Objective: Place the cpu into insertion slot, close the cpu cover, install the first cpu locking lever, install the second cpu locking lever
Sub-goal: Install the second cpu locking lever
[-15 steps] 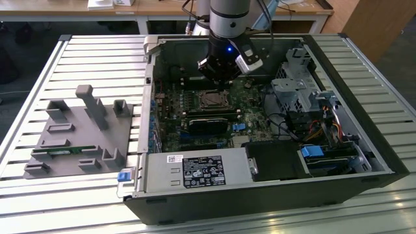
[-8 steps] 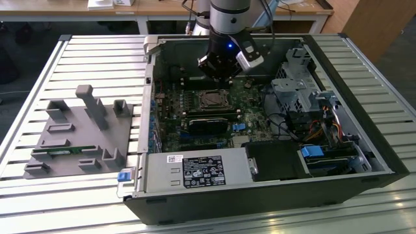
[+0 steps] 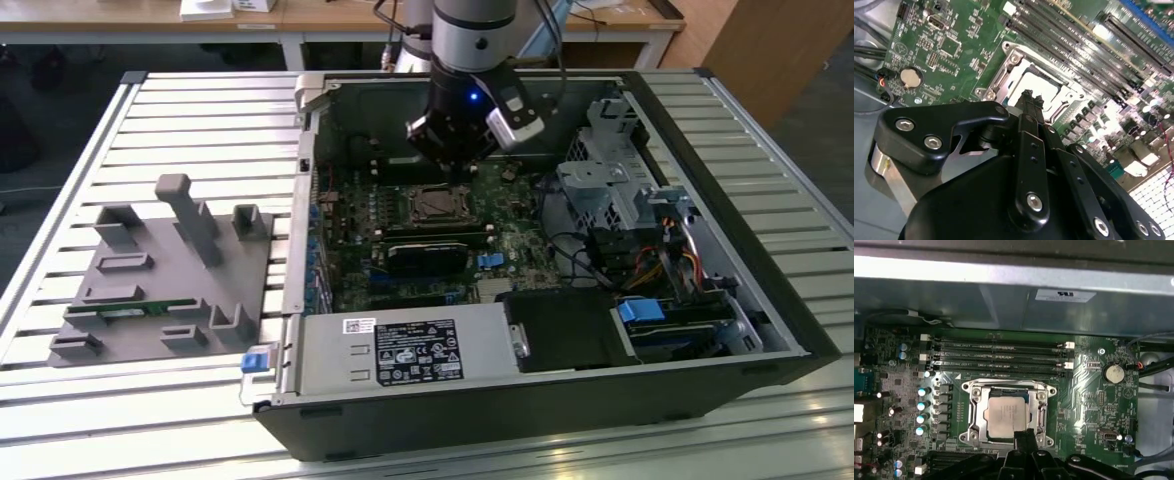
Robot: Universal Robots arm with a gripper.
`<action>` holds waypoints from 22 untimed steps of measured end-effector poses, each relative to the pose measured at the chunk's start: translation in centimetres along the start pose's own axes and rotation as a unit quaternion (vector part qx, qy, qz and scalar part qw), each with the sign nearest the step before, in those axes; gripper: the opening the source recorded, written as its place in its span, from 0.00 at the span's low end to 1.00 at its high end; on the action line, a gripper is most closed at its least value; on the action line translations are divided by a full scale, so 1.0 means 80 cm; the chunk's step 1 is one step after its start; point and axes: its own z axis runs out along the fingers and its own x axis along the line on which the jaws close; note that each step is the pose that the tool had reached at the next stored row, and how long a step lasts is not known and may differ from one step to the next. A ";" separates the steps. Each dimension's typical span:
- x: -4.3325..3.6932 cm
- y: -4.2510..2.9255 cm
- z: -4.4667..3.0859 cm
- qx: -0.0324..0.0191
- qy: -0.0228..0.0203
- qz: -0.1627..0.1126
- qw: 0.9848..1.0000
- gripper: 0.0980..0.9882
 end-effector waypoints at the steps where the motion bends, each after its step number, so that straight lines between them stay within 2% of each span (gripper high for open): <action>1: 0.000 -0.0019 0.0000 0.000 0.000 0.000 1.000 0.01; 5: 0.000 -0.0122 0.0000 -0.002 0.000 0.000 1.000 0.01; 9: 0.001 -0.0189 -0.0001 -0.010 0.001 0.000 1.000 0.01; 13: 0.001 -0.0232 0.0000 -0.013 0.001 0.000 1.000 0.01; 17: 0.001 -0.0261 0.0009 -0.028 0.003 0.001 1.000 0.01; 22: 0.001 -0.0291 0.0072 -0.032 0.003 0.001 0.999 0.01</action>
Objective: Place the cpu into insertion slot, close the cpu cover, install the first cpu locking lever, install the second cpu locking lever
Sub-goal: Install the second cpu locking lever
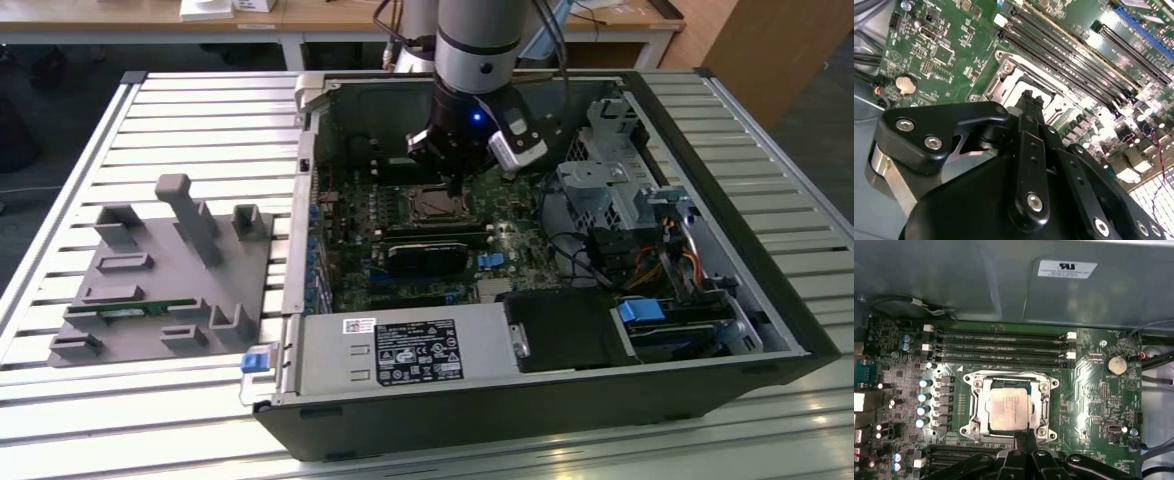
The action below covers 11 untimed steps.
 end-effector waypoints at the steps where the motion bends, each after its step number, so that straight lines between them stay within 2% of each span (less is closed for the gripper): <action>1: 0.000 -0.0021 0.0007 0.000 0.000 0.000 1.000 0.01; 3: 0.000 -0.0076 0.0019 -0.004 0.000 0.000 1.000 0.01; 5: 0.000 -0.0086 0.0029 -0.009 0.000 0.000 1.000 0.01; 11: 0.000 -0.0091 0.0076 -0.013 0.000 0.000 1.000 0.01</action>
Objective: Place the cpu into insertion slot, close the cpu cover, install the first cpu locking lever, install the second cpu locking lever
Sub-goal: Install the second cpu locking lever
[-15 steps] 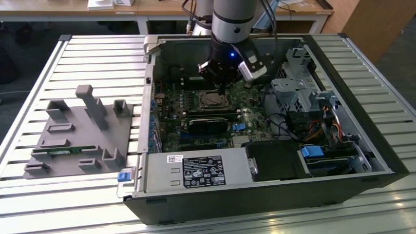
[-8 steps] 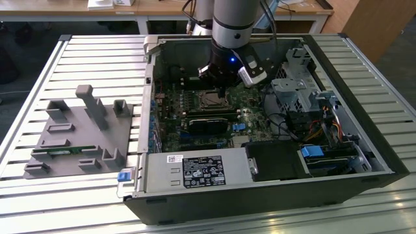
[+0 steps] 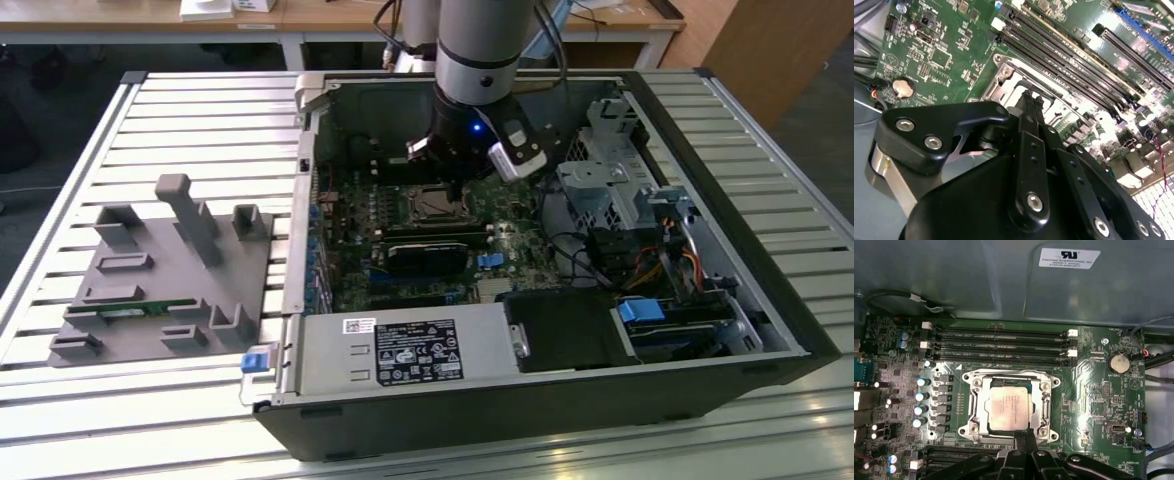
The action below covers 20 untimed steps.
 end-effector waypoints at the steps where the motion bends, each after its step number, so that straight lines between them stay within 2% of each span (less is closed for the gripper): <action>1: 0.000 -0.0003 0.0004 -0.001 0.000 0.000 1.000 0.01; 5: 0.000 -0.0011 0.0012 -0.002 0.000 0.000 1.000 0.01; 8: 0.000 -0.0071 0.0018 -0.004 0.000 0.000 1.000 0.01; 12: 0.001 -0.0127 0.0019 -0.009 0.000 0.000 1.000 0.01; 16: 0.001 -0.0171 0.0019 -0.010 0.000 0.000 1.000 0.01; 20: 0.001 -0.0251 0.0023 -0.015 0.000 0.000 1.000 0.01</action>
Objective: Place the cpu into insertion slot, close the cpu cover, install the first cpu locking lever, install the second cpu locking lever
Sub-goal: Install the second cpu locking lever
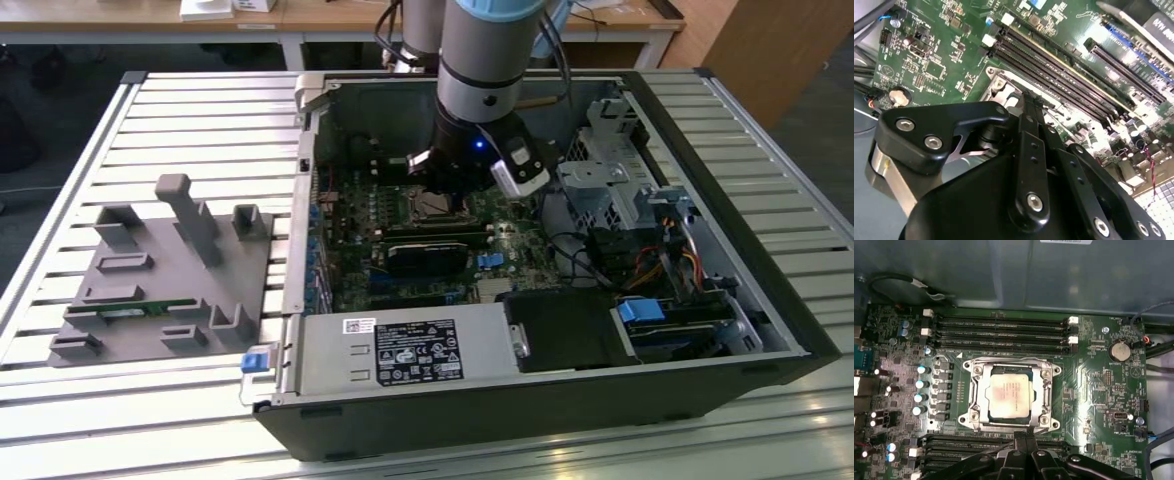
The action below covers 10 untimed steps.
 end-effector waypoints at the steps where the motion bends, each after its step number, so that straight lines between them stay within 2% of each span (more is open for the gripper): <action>1: 0.001 -0.0007 0.0002 -0.003 0.000 0.000 1.000 0.01; 5: 0.001 -0.0016 0.0009 -0.014 0.000 0.001 1.000 0.01; 10: 0.003 -0.0083 0.0014 -0.016 0.000 0.001 1.000 0.01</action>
